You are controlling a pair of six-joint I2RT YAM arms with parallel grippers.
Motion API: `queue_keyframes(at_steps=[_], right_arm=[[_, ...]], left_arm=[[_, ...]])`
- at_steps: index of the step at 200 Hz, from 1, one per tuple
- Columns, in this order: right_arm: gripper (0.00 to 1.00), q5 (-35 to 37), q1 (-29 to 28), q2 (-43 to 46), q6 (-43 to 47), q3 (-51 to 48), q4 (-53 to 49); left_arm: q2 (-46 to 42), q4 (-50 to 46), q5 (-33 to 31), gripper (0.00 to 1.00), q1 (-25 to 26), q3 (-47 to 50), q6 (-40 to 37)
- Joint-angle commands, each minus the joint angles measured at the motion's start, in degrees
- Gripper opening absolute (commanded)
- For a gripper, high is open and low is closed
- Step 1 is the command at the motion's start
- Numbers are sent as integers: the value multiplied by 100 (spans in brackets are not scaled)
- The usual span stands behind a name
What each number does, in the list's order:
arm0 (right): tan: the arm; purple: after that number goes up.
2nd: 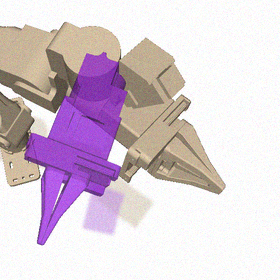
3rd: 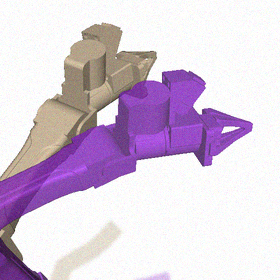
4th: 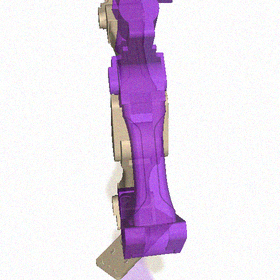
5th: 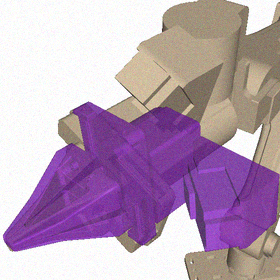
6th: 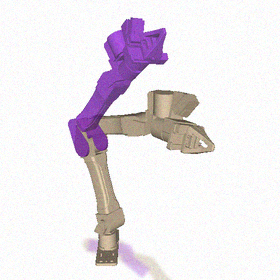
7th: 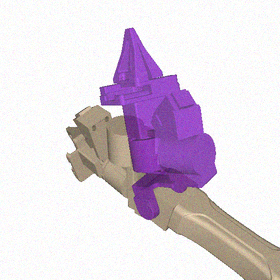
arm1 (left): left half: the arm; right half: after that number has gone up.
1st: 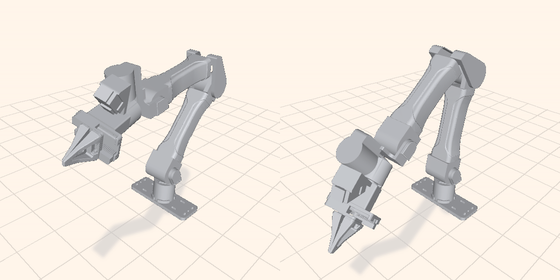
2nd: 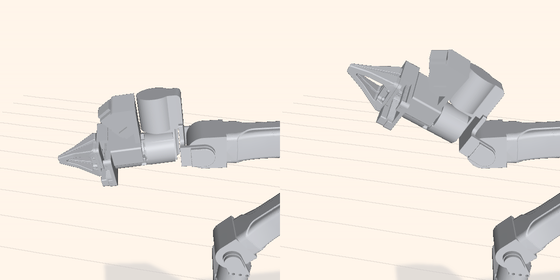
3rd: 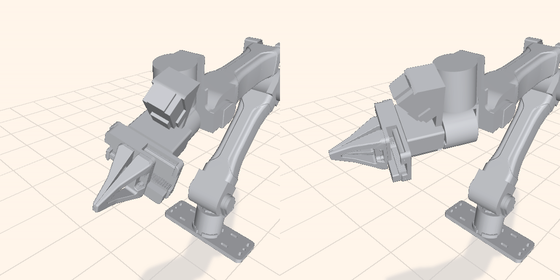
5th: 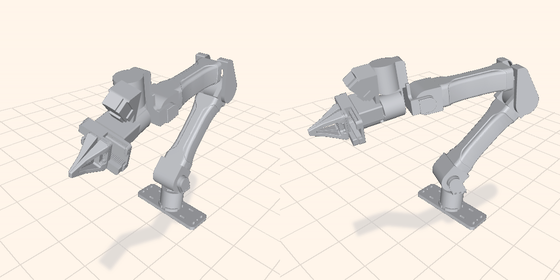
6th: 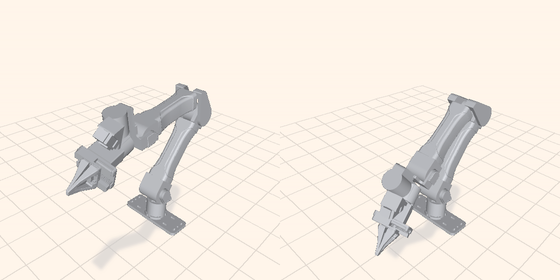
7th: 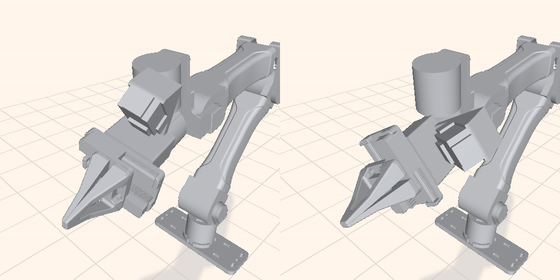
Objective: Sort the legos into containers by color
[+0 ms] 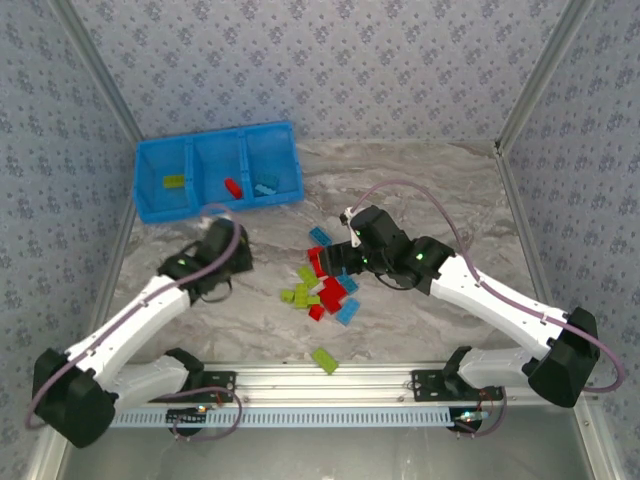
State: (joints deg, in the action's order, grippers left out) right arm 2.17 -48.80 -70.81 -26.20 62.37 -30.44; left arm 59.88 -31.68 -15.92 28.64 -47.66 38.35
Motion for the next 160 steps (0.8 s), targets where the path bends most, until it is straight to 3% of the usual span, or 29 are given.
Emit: queue_keyframes(at_steps=[1, 29, 62, 95, 130, 160], right_arm=[[83, 134, -43, -35, -97, 161, 27], [83, 194, -56, -21, -130, 128, -59], [84, 175, -77, 51, -149, 17, -116], [84, 181, -92, 67, -170, -83, -157], [84, 147, -87, 65, -206, -128, -134], [84, 194, -82, -75, -262, -137, -30]], left_arm=[[448, 167, 3, 19, -1202, -634, -512], [1831, 480, 120, 19, -2400, -1768, -774], [3573, 387, 540, 20, -3328, -3472, -981], [4660, 87, 1085, 39, -3889, -4745, -991], [4761, -368, 1491, 77, -4008, -5321, -994], [3815, -190, 2042, 81, -3882, -4621, -770]])
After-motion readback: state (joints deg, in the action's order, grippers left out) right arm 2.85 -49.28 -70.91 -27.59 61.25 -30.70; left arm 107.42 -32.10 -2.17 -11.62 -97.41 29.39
